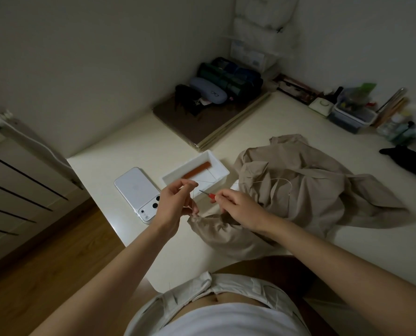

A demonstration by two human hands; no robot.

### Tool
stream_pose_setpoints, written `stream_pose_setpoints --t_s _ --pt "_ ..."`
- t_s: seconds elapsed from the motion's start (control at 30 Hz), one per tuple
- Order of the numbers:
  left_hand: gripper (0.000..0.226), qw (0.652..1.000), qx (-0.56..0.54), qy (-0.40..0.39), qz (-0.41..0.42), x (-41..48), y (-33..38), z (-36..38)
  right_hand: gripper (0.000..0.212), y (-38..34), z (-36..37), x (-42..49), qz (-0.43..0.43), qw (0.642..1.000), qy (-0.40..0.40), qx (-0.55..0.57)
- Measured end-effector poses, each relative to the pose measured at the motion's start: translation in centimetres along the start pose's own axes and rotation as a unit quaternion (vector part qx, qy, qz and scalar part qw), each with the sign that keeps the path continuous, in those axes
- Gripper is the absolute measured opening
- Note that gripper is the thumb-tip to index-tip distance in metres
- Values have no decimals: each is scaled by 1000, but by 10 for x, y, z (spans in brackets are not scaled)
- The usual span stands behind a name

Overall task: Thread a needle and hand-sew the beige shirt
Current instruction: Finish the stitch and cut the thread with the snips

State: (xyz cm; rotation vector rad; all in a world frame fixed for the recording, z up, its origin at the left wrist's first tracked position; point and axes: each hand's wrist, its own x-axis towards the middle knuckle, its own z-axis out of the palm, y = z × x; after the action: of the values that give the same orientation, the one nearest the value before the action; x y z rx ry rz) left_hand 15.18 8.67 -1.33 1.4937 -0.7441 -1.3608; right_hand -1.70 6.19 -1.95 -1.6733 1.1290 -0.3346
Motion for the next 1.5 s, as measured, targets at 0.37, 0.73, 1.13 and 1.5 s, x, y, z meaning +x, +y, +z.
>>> stream_pose_setpoints --t_s 0.37,0.73,1.13,1.5 --pt "19 999 -28 -27 -25 -3 -1 2 27 -14 1 -1 -4 999 -27 46" --pt "19 999 -32 -30 -27 -2 -3 2 29 -9 1 -5 14 999 -23 42" --pt "19 999 -23 -24 -30 -3 -5 2 32 -8 7 -1 -5 999 -23 46" --pt "11 992 -75 -55 -84 -2 -2 1 30 -5 8 -1 -30 997 -26 64"
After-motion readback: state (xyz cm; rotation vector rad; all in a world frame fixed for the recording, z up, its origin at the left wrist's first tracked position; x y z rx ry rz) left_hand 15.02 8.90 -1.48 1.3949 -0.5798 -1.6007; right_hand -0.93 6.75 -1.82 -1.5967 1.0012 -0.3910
